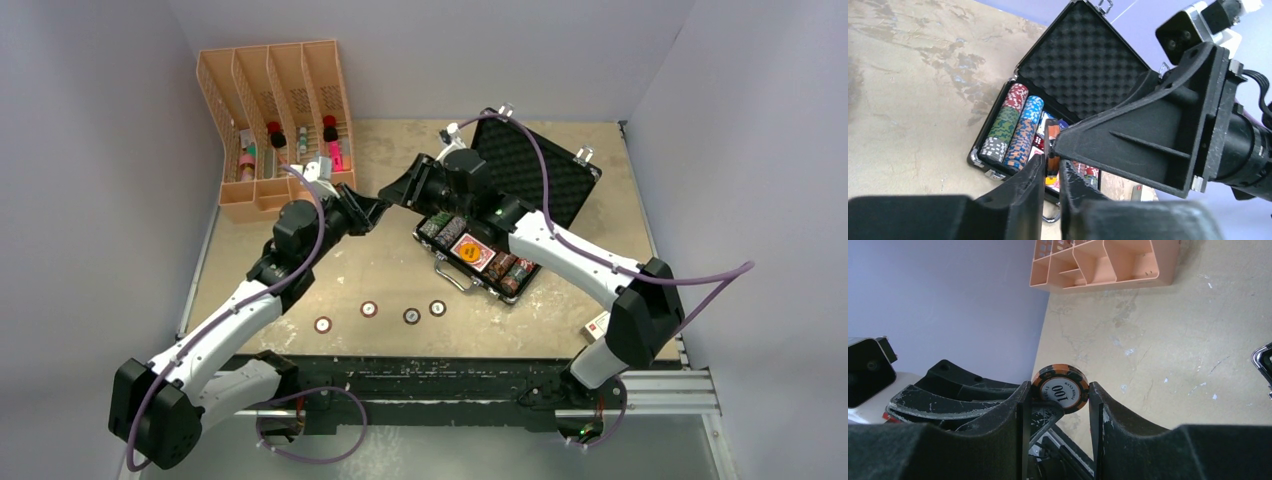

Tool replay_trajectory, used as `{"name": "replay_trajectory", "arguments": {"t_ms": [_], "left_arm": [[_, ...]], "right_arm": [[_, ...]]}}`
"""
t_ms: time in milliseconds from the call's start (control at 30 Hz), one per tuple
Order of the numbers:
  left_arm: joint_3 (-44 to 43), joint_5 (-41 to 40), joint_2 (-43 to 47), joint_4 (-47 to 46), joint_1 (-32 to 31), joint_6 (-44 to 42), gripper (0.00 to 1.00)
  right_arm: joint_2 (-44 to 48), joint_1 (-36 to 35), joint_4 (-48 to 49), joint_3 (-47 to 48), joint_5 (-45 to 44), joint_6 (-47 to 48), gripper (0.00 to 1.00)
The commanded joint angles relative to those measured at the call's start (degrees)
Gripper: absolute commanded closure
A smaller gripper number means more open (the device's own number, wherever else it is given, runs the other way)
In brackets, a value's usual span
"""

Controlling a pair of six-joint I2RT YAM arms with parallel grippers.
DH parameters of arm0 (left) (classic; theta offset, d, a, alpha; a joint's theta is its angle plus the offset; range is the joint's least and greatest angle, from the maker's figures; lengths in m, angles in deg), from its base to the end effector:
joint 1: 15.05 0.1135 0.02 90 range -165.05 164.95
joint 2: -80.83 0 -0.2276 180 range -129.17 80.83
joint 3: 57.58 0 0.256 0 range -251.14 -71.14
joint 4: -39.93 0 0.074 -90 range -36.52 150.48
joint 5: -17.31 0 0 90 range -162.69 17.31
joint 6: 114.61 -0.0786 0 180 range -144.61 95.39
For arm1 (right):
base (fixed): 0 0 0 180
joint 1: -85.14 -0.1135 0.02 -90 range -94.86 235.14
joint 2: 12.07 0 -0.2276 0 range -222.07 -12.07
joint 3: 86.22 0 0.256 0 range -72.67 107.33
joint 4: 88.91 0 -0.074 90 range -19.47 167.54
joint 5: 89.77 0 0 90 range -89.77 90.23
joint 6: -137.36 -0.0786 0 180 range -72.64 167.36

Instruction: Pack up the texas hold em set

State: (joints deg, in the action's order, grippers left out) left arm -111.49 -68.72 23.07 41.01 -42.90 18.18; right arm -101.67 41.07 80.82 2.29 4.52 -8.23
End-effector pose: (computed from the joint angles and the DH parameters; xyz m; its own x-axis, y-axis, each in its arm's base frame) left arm 0.2679 -0.1477 0.2757 -0.4138 -0.5478 -0.7271 0.3351 0.6509 -0.6812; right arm 0.3004 0.2990 0.3062 -0.6957 0.4716 -0.5419 -0.3050 0.4891 0.8172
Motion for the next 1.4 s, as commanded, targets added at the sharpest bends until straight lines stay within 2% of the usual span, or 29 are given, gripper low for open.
{"name": "replay_trajectory", "arguments": {"t_ms": [0,33,100,167,200,267,367,600,833,900,1167,1300,1367], "left_arm": [[-0.74,-0.44,0.11,-5.48,0.08,-0.20,0.95],[-0.91,-0.26,0.14,-5.35,0.08,-0.57,1.00],[-1.64,0.30,0.36,-3.86,0.08,-1.87,1.00],[-2.68,1.22,0.78,-1.93,0.08,-4.04,1.00],[-3.31,1.92,0.88,-0.21,0.08,-4.89,1.00],[-5.64,3.19,0.84,4.34,0.08,-7.65,1.00],[-8.97,7.35,0.61,9.24,0.13,-11.06,1.00],[-12.95,23.60,2.08,11.85,0.13,-17.25,1.00],[-14.23,33.99,2.98,11.48,0.12,-18.79,1.00],[-14.22,35.76,3.04,11.25,0.19,-18.88,1.00],[-14.03,38.89,3.33,11.17,0.17,-19.68,1.00],[-14.34,39.68,3.41,10.89,0.16,-19.54,1.00],[-14.34,39.98,3.47,10.89,0.14,-19.50,1.00]], "right_arm": [[2.32,0.44,2.52,-0.22,3.43,1.08,0.63],[2.21,0.71,2.76,-0.20,4.14,2.38,0.62],[1.95,1.91,1.87,0.28,5.68,5.44,0.54],[2.48,4.19,2.81,-0.29,9.16,11.01,0.31],[2.95,5.65,3.10,-0.78,11.31,13.23,0.23],[4.79,8.85,5.66,-2.77,16.35,17.18,0.15],[7.53,12.00,10.46,-5.13,25.83,24.10,0.13],[12.95,12.46,10.16,-6.78,39.38,40.36,0.24],[13.29,12.35,11.51,-8.15,44.65,46.13,0.42],[13.08,12.41,11.95,-8.32,46.27,46.59,0.47],[13.14,11.92,8.64,-6.81,54.15,51.01,0.54],[12.06,11.91,6.78,-6.14,55.45,52.36,0.67],[11.35,11.84,5.74,-5.46,56.32,53.04,0.79]]}}
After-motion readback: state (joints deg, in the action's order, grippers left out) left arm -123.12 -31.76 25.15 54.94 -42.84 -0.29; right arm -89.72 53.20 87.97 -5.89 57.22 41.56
